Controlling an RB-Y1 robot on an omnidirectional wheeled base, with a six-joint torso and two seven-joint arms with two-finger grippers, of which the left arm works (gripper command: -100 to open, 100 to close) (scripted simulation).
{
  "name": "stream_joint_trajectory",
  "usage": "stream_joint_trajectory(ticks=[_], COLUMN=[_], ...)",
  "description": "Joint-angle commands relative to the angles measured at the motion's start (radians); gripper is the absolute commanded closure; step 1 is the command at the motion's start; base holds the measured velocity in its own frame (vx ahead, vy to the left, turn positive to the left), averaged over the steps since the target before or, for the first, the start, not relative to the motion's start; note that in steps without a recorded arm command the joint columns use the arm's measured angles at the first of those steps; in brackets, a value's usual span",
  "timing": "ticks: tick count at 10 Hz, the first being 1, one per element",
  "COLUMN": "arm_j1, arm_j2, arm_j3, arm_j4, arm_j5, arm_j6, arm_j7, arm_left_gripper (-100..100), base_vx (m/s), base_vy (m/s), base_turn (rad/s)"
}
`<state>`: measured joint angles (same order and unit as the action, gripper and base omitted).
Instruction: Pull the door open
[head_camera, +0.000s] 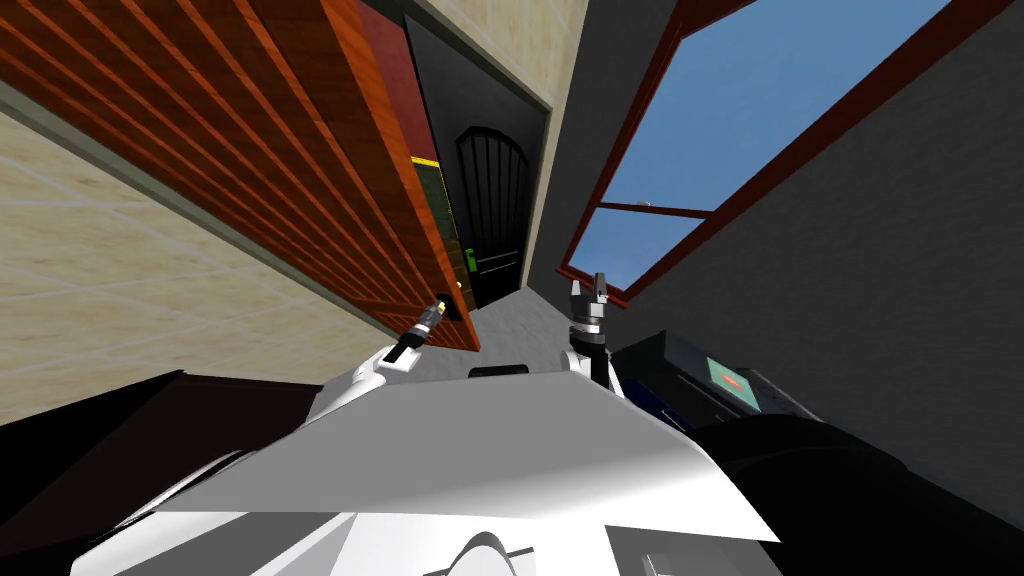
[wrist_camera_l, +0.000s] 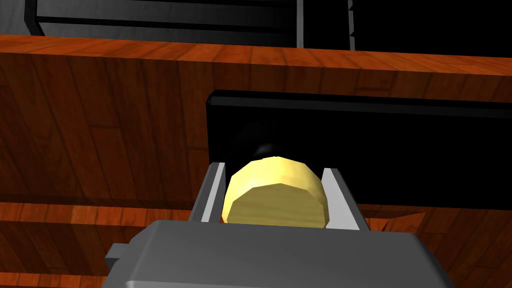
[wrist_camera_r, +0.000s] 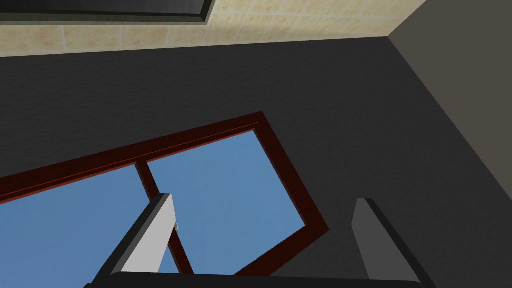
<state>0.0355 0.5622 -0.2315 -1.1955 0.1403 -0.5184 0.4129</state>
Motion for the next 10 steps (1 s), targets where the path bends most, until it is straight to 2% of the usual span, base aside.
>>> stream_joint_trajectory(ticks=[1,3,5,6,7,9,10], arm_j1=[0.017,0.038,0.054,0.060,0.056,0.072,0.075], arm_j2=[0.028,0.063,0.090,0.101,0.092,0.117,0.124], arm_j3=[-0.015,-0.035,-0.049,-0.055,-0.053,-0.068,-0.071], arm_j4=[-0.003,-0.013,-0.020,-0.023,-0.019,-0.016,-0.015], arm_j5=[0.001,0.003,0.005,0.005,0.004,0.003,0.002], arm_j6=[-0.030,-0.065,-0.091,-0.101,-0.094,-0.129,-0.138], arm_j7=[0.019,0.044,0.063,0.069,0.062,0.079,0.084], arm_left_gripper=[100,100,100,100,100,100,100], base_vx=[-0.178,-0.202,-0.184,-0.171,-0.080,-0.137,-0.147], base_vy=[0.142,0.127,0.092,0.079,0.033,0.095,0.106], base_turn=[-0.137,-0.147,-0.087,-0.068,-0.008,-0.126,-0.107])
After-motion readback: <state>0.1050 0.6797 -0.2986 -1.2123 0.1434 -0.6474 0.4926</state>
